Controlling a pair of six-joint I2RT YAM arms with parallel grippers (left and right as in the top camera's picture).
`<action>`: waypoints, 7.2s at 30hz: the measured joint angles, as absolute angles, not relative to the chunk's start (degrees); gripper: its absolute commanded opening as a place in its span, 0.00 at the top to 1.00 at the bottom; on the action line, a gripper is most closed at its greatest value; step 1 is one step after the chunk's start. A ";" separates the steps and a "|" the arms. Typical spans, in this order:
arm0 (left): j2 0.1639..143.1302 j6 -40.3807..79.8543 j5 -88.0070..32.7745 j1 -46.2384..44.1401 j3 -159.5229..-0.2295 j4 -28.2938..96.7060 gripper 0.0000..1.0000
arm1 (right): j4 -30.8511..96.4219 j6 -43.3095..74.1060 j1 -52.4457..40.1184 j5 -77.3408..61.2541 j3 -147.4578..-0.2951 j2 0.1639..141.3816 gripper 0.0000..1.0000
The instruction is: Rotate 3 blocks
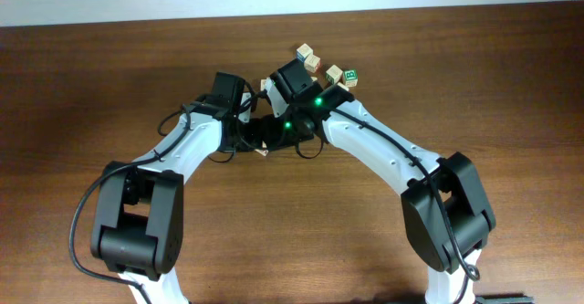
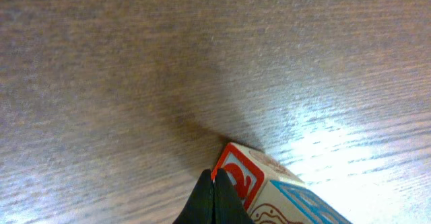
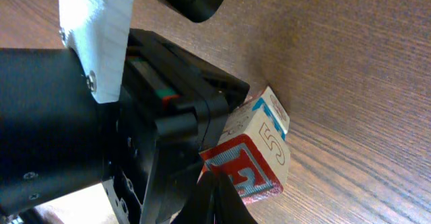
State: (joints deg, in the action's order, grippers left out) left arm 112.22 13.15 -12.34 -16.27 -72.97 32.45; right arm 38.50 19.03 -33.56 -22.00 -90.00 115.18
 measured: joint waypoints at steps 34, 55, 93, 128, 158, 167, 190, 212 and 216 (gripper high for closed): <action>112.22 14.00 -17.41 -7.94 -77.62 32.71 1.00 | 35.64 19.27 -34.39 -23.03 -89.89 115.57 0.96; 110.63 14.76 -16.32 -4.99 -85.60 41.45 0.91 | 39.62 17.76 -33.52 -21.50 -94.39 111.59 0.67; 89.52 12.86 1.98 -4.99 -90.76 59.18 0.01 | 69.43 8.58 -9.98 3.75 -96.64 78.11 0.02; 89.52 12.86 2.02 -4.99 -90.76 59.20 0.01 | 18.52 3.84 0.84 4.16 -10.72 3.33 0.02; 89.52 12.86 2.00 -4.99 -90.76 59.20 0.01 | 4.27 3.60 0.82 2.70 -0.78 0.69 0.02; 89.52 12.86 2.00 -4.99 -90.76 59.20 0.01 | 4.27 3.62 0.84 2.70 -0.78 0.69 0.02; 73.17 0.32 5.45 -4.45 -75.29 31.88 0.01 | 4.29 3.64 0.82 2.68 -0.78 0.67 0.02; 9.87 -18.50 -5.85 1.10 -10.20 5.78 0.01 | 4.29 3.62 0.84 2.66 -0.78 0.69 0.02; 3.66 -18.48 -5.72 1.10 -5.85 5.08 0.01 | 4.29 3.62 0.82 2.68 -0.78 0.67 0.02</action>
State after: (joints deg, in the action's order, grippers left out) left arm 3.66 -18.48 -5.72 1.10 -5.85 5.08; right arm 4.29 3.62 0.82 2.68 -0.78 0.67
